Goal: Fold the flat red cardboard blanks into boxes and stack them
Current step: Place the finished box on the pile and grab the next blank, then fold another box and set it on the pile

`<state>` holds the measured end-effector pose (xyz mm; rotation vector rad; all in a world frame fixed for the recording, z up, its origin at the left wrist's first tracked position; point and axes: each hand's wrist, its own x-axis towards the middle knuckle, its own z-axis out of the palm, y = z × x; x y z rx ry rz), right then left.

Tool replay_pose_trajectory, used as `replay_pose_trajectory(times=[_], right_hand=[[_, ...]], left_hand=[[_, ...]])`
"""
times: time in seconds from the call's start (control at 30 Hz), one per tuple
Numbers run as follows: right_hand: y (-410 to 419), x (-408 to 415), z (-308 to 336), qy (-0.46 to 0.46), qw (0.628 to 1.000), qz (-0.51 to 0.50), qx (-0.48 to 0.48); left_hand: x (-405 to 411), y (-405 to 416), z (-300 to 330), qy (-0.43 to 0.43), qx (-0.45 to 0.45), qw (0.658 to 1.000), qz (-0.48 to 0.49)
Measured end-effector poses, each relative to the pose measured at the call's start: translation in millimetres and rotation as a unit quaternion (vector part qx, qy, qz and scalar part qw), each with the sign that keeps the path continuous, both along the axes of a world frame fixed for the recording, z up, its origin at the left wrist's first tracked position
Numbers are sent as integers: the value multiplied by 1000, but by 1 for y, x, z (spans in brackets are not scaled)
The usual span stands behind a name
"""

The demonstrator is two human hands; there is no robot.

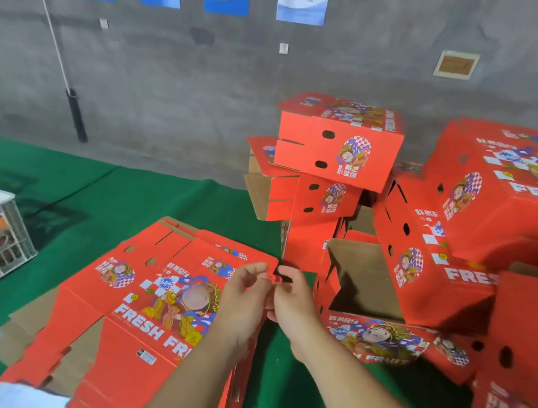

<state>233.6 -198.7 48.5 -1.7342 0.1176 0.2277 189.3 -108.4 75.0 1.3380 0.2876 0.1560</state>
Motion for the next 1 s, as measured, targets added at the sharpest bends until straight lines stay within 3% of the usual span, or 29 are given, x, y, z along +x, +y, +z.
replay_pose_trajectory(times=[0.07, 0.1, 0.17, 0.23, 0.33, 0.47, 0.63, 0.77, 0.87, 1.0], right_hand=[[9, -12, -14, 34, 999, 12, 0], [14, -20, -23, 55, 998, 20, 5], [23, -35, -43, 96, 995, 32, 15], [33, -51, -61, 133, 991, 23, 16], [42, -65, -80, 200, 977, -15, 71], [36, -70, -81, 238, 966, -56, 90], [20, -71, -62, 180, 963, -122, 160], [-21, -80, -35, 111, 968, -109, 198], [-64, -94, -22, 66, 962, -95, 245], [-123, -111, -15, 33, 959, -112, 259]], left_hand=[[-2, 19, -23, 7, 105, 994, 39], [-6, 31, -40, 39, 221, 972, 71], [-24, 49, -80, 177, 433, 880, 83], [-51, 54, -124, 259, 505, 823, 0], [-78, 47, -164, 255, 555, 791, -42], [-96, 44, -161, 209, 590, 780, 0], [-113, 9, -136, 142, 531, 835, 8], [-121, -3, -118, 78, 480, 873, -36], [-123, 23, -108, 72, 443, 892, 48], [-120, 71, -97, 162, 388, 887, 189]])
